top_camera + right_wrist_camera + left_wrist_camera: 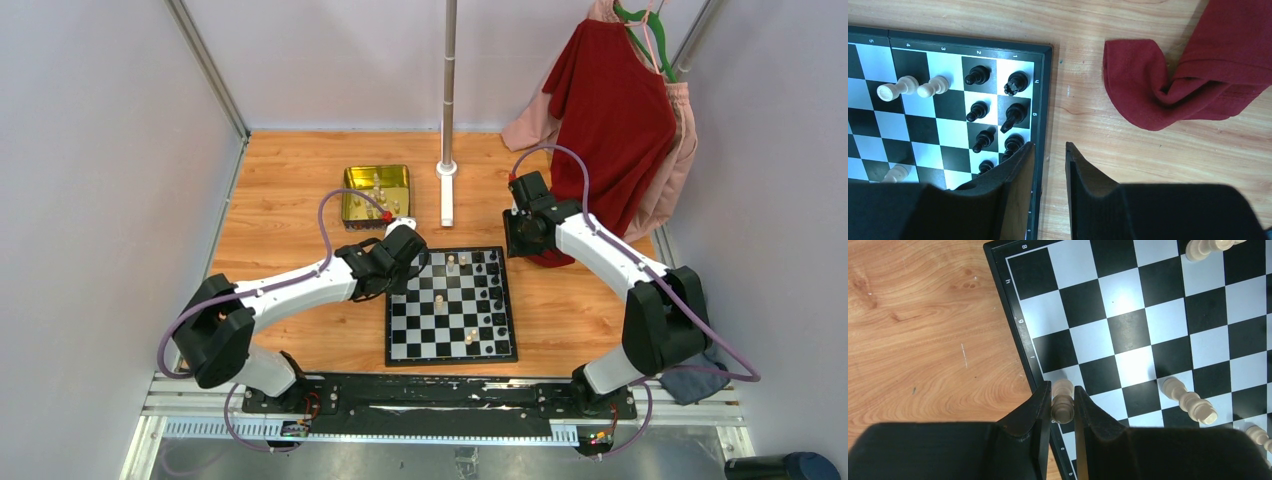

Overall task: Set up the chess pieces on the board
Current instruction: Place the chess piece on the chessboard, then pick up the chess piece from the chessboard.

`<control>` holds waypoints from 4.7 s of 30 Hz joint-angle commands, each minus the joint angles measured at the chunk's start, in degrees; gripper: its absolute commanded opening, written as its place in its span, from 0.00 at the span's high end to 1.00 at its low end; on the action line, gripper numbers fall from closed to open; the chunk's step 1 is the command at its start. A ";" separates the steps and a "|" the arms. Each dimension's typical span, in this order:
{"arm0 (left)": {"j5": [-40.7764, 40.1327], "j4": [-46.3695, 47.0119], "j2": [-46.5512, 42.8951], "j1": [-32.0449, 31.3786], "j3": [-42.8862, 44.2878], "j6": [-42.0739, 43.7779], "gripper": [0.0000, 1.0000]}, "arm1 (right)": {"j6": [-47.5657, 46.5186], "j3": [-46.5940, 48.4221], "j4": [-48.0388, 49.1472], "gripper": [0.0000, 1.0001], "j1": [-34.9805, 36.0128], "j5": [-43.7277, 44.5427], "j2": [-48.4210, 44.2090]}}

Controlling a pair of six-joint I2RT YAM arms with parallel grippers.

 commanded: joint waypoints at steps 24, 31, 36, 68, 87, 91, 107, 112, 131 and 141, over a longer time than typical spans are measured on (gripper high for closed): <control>0.74 2.61 3.19 0.66 -1.10 0.75 0.88 | 0.38 1.57 -0.80 0.66 -0.20 1.29 1.69; 0.75 2.78 3.17 0.66 -1.35 0.84 0.85 | 0.51 1.66 -0.80 0.66 -0.24 1.23 1.82; 0.91 2.87 3.19 0.66 -1.49 0.83 0.80 | 0.54 1.75 -0.78 0.66 -0.17 1.25 1.83; 1.53 3.50 2.76 0.66 -2.59 0.60 0.73 | 0.60 1.99 -1.37 0.66 -0.12 1.11 2.36; 0.30 2.02 1.66 0.66 -1.01 0.40 0.55 | 0.27 2.52 -1.72 0.67 -0.04 1.29 2.30; -1.14 0.41 -0.48 0.66 0.31 0.18 0.52 | 0.18 2.71 -2.01 0.67 0.00 1.38 2.05; 5.73 0.37 -8.27 -2.56 4.36 9.16 0.40 | 0.43 1.86 -1.69 0.67 -0.03 1.46 0.33; 10.13 0.63 -4.80 -5.26 6.65 13.23 0.40 | 0.76 1.25 -1.26 0.67 -0.07 1.73 -0.36; 17.62 2.23 5.41 -8.74 9.61 18.51 0.42 | 0.98 -0.07 -0.53 0.67 -0.21 2.26 -0.86; 17.83 4.30 8.64 -8.92 9.96 18.80 0.45 | 0.95 -0.50 -0.04 0.67 -0.28 2.09 -0.42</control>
